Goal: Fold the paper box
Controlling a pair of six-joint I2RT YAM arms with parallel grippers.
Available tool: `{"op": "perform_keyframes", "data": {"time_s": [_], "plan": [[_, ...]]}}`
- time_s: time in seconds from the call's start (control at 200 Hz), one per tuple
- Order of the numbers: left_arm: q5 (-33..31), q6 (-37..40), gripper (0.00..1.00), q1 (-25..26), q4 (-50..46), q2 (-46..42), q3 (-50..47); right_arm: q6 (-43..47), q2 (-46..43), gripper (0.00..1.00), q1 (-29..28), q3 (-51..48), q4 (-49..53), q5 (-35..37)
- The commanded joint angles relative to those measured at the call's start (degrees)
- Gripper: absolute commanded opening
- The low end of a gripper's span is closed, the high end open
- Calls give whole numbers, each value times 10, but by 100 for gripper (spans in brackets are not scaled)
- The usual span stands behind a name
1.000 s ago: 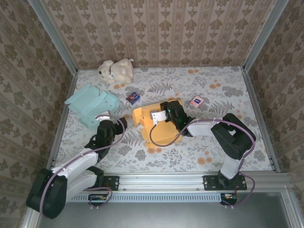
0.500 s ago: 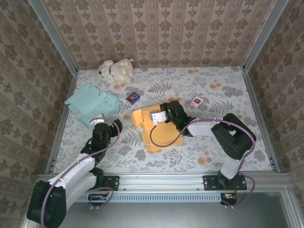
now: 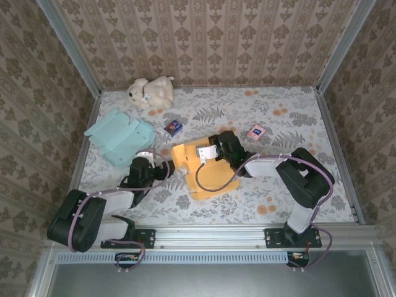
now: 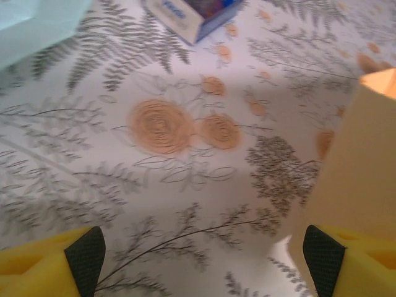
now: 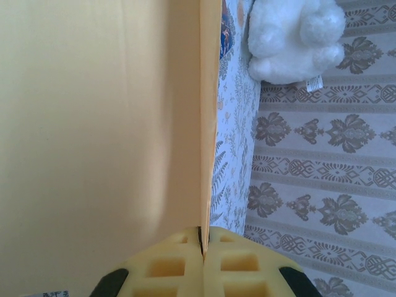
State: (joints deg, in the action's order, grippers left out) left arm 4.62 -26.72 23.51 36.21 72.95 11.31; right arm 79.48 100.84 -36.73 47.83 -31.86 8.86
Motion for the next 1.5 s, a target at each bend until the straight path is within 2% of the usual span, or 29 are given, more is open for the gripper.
{"op": "perform_keyframes", "data": {"time_s": [0.0, 0.3, 0.32, 0.405, 0.63, 1.1, 1.495], "plan": [[40, 30, 87, 10, 62, 7, 21, -10, -11, 0, 5, -11, 35, -13], [41, 40, 86, 23, 63, 29, 41, -8, -10, 0, 6, -10, 38, -10], [41, 42, 86, 40, 63, 31, 42, -8, -11, 0, 6, -10, 37, -10], [38, 51, 85, 55, 63, 33, 49, -9, -10, 0, 6, -9, 41, -10], [4, 58, 74, 74, 63, 37, 55, -10, -10, 0, 7, -8, 44, -10], [5, 61, 68, 103, 98, 71, 62, -11, -8, 0, 6, -9, 42, -10], [-2, 58, 65, 110, 117, 81, 54, 62, 42, 0, -8, -69, -231, 47]]}}
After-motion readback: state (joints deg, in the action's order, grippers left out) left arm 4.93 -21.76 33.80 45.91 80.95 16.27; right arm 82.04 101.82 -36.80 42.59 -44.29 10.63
